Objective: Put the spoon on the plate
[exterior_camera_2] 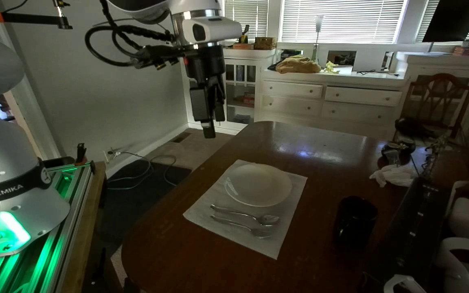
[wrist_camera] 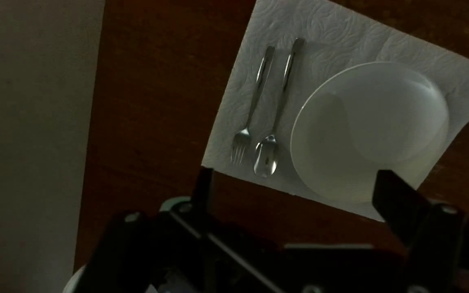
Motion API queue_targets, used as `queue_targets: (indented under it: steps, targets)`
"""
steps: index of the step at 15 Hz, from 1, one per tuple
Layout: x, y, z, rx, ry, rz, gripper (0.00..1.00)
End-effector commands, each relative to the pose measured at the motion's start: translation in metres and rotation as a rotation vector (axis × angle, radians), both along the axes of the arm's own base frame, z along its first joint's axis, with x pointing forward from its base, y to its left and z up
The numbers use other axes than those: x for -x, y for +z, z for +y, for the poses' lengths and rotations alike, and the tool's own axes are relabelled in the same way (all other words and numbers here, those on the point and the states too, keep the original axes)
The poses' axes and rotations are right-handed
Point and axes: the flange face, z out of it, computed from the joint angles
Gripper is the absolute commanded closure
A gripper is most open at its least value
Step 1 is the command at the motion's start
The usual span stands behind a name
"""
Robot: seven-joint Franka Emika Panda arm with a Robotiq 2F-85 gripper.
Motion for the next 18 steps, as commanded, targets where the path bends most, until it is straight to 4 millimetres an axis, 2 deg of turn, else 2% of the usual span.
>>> queue_targets:
  steps: [1,4,5,6,11,18]
  targets:
    - [0.008,-0.035,0.008,-0.041,-0.071,-0.061,0.0]
    - [0.012,-0.062,0.015,-0.012,-0.042,-0.123,0.0]
    - [0.008,-0.046,0.01,-0.008,-0.028,-0.097,0.0]
    - [0.01,-0.052,0.012,-0.008,-0.024,-0.096,0.0]
    - [0.005,-0.043,0.011,-0.013,-0.033,-0.121,0.0]
    - [-0.013,-0.099,0.004,-0.097,-0.079,-0.046,0.0]
